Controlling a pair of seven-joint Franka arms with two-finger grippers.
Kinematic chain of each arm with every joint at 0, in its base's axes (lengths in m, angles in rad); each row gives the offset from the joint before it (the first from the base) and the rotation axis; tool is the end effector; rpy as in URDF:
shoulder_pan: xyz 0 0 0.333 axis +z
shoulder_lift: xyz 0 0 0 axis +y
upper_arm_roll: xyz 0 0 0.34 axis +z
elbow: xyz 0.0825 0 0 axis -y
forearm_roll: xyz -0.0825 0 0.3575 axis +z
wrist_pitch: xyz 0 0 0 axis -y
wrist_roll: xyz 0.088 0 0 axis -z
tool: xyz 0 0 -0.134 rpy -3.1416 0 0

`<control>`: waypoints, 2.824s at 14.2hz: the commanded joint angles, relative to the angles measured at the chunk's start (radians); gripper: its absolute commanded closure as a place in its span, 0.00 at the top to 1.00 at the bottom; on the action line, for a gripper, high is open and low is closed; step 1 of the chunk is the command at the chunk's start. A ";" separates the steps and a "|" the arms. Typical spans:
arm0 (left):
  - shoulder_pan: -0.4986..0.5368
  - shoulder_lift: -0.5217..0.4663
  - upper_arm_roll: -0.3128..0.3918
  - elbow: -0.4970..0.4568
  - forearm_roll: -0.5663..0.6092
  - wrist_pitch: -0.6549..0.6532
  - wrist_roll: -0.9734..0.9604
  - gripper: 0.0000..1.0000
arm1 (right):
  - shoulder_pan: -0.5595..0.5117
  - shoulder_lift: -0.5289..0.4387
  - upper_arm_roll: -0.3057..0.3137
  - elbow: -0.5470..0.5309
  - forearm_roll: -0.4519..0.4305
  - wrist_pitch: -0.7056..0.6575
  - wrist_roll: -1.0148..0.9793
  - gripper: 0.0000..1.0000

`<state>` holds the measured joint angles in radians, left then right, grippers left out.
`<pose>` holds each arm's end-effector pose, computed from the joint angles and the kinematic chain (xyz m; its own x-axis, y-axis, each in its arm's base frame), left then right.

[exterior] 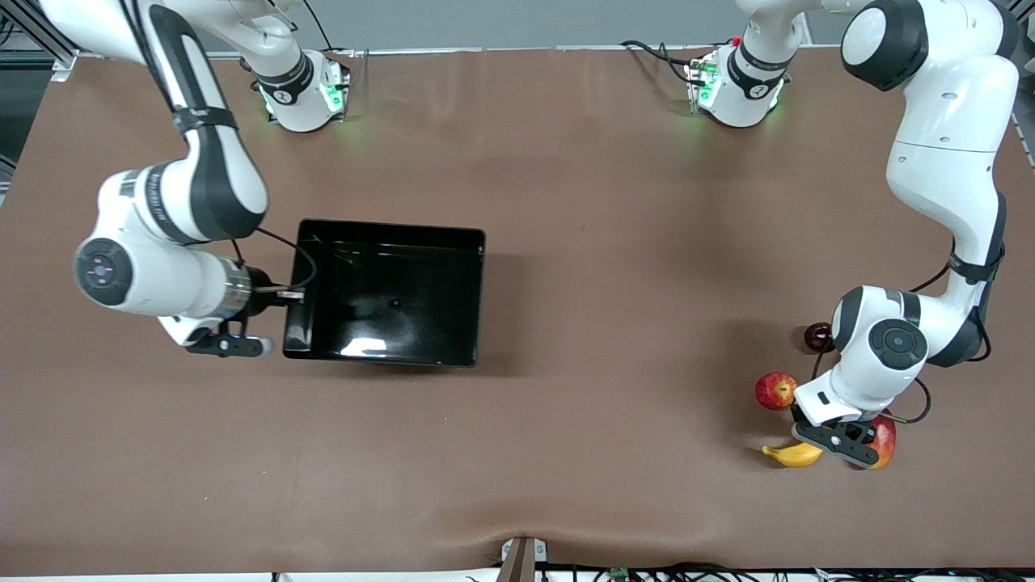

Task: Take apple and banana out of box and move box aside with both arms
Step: 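Lower the banana near the fruits while the right gripper drags the box, then release the box with the right gripper while the left gripper releases the banana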

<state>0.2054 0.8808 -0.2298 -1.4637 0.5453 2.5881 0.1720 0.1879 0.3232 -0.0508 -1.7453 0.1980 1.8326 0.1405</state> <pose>0.7475 0.0166 0.1980 0.8386 -0.5074 0.1983 -0.4550 -0.8525 -0.2574 0.5861 0.1044 0.3819 0.9648 -0.0581 -0.2566 -0.0920 -0.9882 -0.1223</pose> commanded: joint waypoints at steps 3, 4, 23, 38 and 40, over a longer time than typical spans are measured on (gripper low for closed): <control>0.006 -0.005 -0.011 0.039 -0.102 0.003 -0.009 1.00 | -0.212 -0.052 0.017 -0.124 0.017 0.034 -0.313 0.00; 0.005 -0.022 -0.013 0.033 -0.106 -0.009 -0.014 1.00 | -0.238 -0.052 0.016 -0.137 0.011 0.049 -0.346 0.00; -0.001 -0.388 -0.104 -0.064 -0.303 -0.451 -0.351 1.00 | -0.582 0.097 0.019 -0.237 -0.071 0.421 -0.608 0.00; 0.005 -0.690 -0.189 -0.038 -0.343 -0.798 -0.440 1.00 | -0.582 0.097 0.019 -0.143 -0.063 0.228 -0.608 1.00; 0.006 -0.709 -0.190 -0.041 -0.363 -0.822 -0.442 1.00 | -0.572 0.089 0.017 -0.097 -0.075 0.159 -0.646 1.00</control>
<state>0.2004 0.2077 -0.4163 -1.4846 0.2158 1.7913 -0.2735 -0.3760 0.4219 -0.0473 -1.8855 0.1294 2.0651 -0.4681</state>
